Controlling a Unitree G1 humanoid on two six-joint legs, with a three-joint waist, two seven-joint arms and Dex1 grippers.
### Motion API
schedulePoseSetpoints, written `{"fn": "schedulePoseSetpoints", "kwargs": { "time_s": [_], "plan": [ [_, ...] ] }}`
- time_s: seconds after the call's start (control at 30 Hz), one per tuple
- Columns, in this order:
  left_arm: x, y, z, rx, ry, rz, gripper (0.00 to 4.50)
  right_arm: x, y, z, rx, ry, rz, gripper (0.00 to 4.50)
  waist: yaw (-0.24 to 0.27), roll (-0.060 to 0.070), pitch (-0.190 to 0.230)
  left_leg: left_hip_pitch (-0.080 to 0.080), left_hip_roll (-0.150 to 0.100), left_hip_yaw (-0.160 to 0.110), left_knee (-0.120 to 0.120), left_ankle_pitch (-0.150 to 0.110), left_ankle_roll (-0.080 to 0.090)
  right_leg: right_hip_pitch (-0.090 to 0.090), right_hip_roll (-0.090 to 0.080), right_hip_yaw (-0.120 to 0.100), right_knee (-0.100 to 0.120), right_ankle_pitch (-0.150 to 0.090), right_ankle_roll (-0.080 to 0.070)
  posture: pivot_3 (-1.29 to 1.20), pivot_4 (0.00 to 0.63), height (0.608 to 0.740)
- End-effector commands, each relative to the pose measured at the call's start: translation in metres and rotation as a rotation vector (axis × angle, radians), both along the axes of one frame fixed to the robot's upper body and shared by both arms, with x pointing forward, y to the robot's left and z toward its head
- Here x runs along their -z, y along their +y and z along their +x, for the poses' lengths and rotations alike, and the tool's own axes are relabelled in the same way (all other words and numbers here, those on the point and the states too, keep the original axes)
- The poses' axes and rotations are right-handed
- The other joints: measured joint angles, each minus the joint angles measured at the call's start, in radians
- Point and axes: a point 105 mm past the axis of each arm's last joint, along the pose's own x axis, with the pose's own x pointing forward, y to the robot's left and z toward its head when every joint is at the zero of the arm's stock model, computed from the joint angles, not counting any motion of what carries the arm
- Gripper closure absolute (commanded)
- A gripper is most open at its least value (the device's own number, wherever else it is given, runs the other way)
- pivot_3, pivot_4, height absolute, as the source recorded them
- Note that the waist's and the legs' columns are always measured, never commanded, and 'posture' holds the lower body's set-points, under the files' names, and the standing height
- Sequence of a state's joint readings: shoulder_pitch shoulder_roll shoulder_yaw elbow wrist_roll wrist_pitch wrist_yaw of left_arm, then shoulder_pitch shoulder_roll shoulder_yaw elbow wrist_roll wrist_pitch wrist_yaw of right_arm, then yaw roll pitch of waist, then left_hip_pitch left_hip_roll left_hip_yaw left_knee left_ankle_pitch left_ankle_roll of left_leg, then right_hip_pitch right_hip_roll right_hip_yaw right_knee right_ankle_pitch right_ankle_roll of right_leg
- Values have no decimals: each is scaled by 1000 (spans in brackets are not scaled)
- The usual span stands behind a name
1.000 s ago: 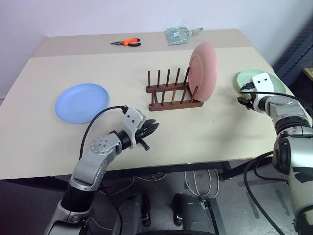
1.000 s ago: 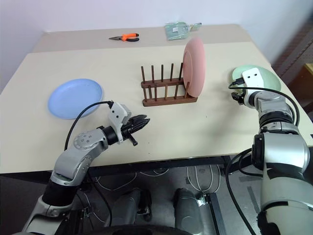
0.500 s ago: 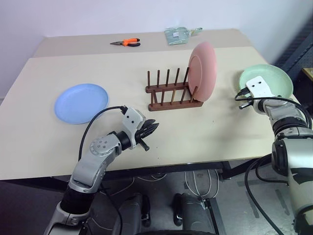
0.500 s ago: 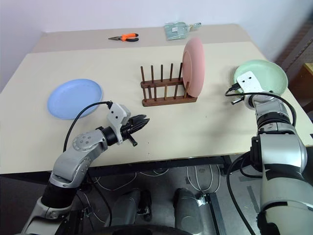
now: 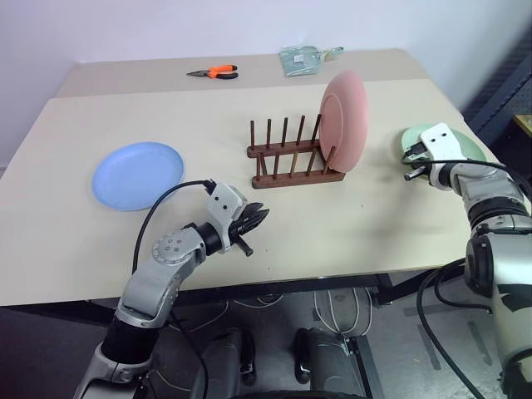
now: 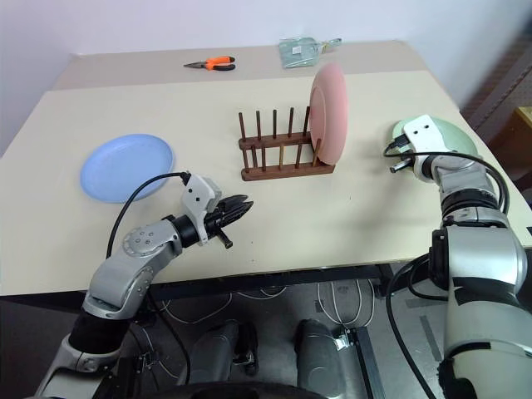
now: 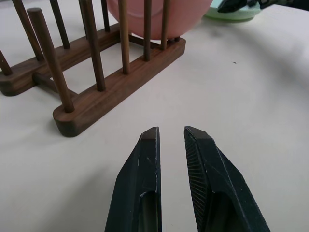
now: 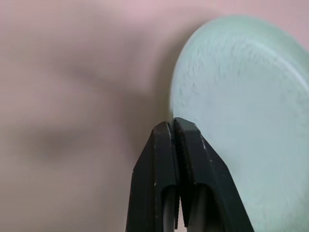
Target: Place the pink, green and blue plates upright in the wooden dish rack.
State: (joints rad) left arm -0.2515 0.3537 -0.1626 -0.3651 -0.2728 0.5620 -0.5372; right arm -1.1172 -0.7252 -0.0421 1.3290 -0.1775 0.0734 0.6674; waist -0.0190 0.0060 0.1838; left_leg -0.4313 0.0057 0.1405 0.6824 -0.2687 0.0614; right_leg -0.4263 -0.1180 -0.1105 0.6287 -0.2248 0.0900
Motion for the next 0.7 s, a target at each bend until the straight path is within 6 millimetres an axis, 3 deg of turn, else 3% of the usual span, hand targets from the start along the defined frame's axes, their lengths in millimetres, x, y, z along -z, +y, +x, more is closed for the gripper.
{"fn": "schedulePoseSetpoints", "kwargs": {
  "time_s": [0.03, 0.13, 0.27, 0.37, 0.53, 0.7],
  "plan": [
    [-13, 1, -3, 1, -48, -17, 3706, -43, 6, -2, -120, -82, 93, 4436, 1, 0, 0, 0, 0, 0, 0, 0, 0, 0, 0, 0, 0, 0, 0, 0, 150, 740],
    [-12, 0, -3, 1, -47, -19, 3706, -33, 10, -17, -227, -28, 70, 4436, 6, 0, 0, 0, 0, 0, 0, 0, 0, 0, 0, 0, 0, 0, 0, 0, 150, 740],
    [-12, -3, -2, 21, -45, -18, 3706, -2, 22, -45, -341, 65, 11, 4436, 11, -1, 0, 0, 0, -2, 0, 0, 0, 1, -1, -1, -1, 0, 0, 0, 150, 740],
    [-13, -6, 0, 34, -50, -15, 3706, 12, 27, -58, -347, 87, -8, 3556, 7, 0, -1, 0, 0, -2, 1, 0, 0, 1, -1, -1, 0, 0, 0, 0, 150, 740],
    [-15, -6, 2, 44, -52, -12, 3706, 16, 24, -64, -344, 43, -160, 1054, 4, 1, -1, 1, 0, -2, 1, 0, 0, 1, -1, -1, 0, 0, 0, 0, 150, 740],
    [-13, -4, 1, 42, -50, -8, 3706, 9, 32, -62, -399, -8, -212, 1054, 7, 0, -1, 1, 0, -2, 1, 0, 0, 1, -1, -1, 0, 0, 0, 0, 150, 740]
  ]
}}
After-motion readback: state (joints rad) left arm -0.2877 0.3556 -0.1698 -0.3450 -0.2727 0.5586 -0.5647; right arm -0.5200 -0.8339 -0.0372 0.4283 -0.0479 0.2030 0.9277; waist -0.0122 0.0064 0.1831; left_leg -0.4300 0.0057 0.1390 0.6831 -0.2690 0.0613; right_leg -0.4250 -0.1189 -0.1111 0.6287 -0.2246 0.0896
